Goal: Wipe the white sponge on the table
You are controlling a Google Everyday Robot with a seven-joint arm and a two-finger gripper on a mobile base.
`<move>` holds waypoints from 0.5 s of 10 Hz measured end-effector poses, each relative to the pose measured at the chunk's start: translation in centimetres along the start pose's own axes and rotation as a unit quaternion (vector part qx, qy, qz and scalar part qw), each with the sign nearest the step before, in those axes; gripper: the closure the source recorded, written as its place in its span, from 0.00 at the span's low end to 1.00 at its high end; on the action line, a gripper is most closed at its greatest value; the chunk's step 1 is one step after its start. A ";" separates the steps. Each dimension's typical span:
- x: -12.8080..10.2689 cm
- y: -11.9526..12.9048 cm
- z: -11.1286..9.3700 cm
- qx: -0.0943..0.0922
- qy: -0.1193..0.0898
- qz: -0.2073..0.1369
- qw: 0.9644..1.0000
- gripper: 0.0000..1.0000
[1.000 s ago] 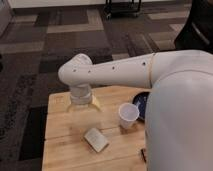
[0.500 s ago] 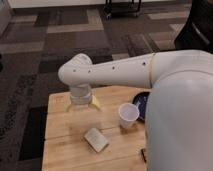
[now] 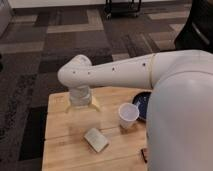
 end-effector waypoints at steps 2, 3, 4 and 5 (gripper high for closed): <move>0.9 0.4 0.3 -0.006 -0.015 -0.028 0.999 0.20; 1.8 0.4 0.7 -0.009 -0.022 -0.051 0.998 0.20; 2.6 0.4 1.1 -0.010 -0.024 -0.076 0.997 0.20; 3.2 0.5 1.4 -0.012 -0.026 -0.099 0.995 0.20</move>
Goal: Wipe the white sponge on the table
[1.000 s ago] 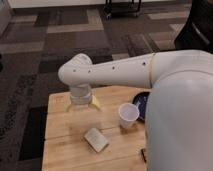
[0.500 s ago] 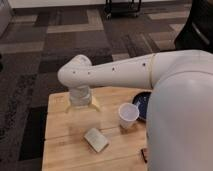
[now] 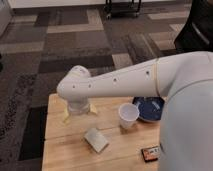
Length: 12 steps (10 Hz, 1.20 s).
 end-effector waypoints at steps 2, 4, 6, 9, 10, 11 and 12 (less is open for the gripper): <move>1.7 -0.3 1.1 -0.005 -0.004 -0.070 0.998 0.20; 3.0 -1.0 1.9 -0.003 -0.005 -0.140 0.990 0.20; 3.9 -1.2 2.4 -0.011 0.005 -0.191 0.982 0.20; 4.6 -1.1 2.8 -0.019 0.011 -0.229 0.973 0.20; 4.6 -1.1 2.8 -0.019 0.011 -0.229 0.973 0.20; 4.7 -1.0 2.9 -0.021 0.013 -0.229 0.973 0.20; 4.9 -0.9 3.1 -0.026 0.017 -0.229 0.973 0.20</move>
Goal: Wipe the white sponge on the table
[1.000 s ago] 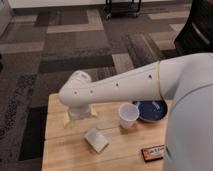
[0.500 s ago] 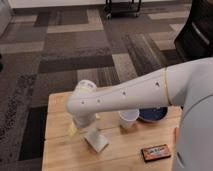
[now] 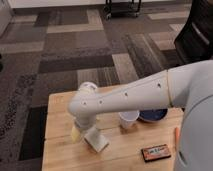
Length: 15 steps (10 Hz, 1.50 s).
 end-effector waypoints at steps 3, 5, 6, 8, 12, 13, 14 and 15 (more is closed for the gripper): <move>2.8 1.1 2.5 -0.035 0.057 0.009 0.998 0.20; 3.0 0.5 2.6 -0.034 0.064 0.016 0.997 0.20; 3.1 0.1 2.5 -0.029 0.066 0.020 0.997 0.20; 3.5 -0.8 2.1 -0.005 0.074 0.028 0.997 0.20; 5.4 -2.0 3.2 0.016 0.098 0.054 0.994 0.20; 5.4 -2.1 3.3 0.019 0.097 0.056 0.994 0.21; 5.5 -2.4 3.3 0.025 0.096 0.061 0.993 0.30; 5.6 -2.5 3.3 0.035 0.095 0.064 0.993 0.47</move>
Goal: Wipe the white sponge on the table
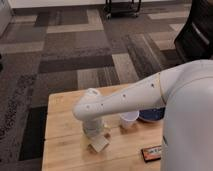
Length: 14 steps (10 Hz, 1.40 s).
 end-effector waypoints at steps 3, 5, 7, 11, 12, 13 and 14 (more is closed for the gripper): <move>0.1 0.4 0.2 0.006 -0.002 0.001 1.000 0.80; 0.1 0.7 0.4 0.003 -0.003 -0.001 1.000 0.94; -0.4 1.2 0.2 0.000 -0.008 -0.010 1.000 1.00; -2.6 2.0 -0.6 0.000 -0.024 -0.043 0.999 1.00; -2.9 1.9 -0.4 -0.001 -0.024 -0.044 0.999 1.00; -3.4 1.2 0.3 -0.004 -0.023 -0.047 0.999 1.00; -3.6 0.3 0.9 -0.004 -0.022 -0.047 0.999 1.00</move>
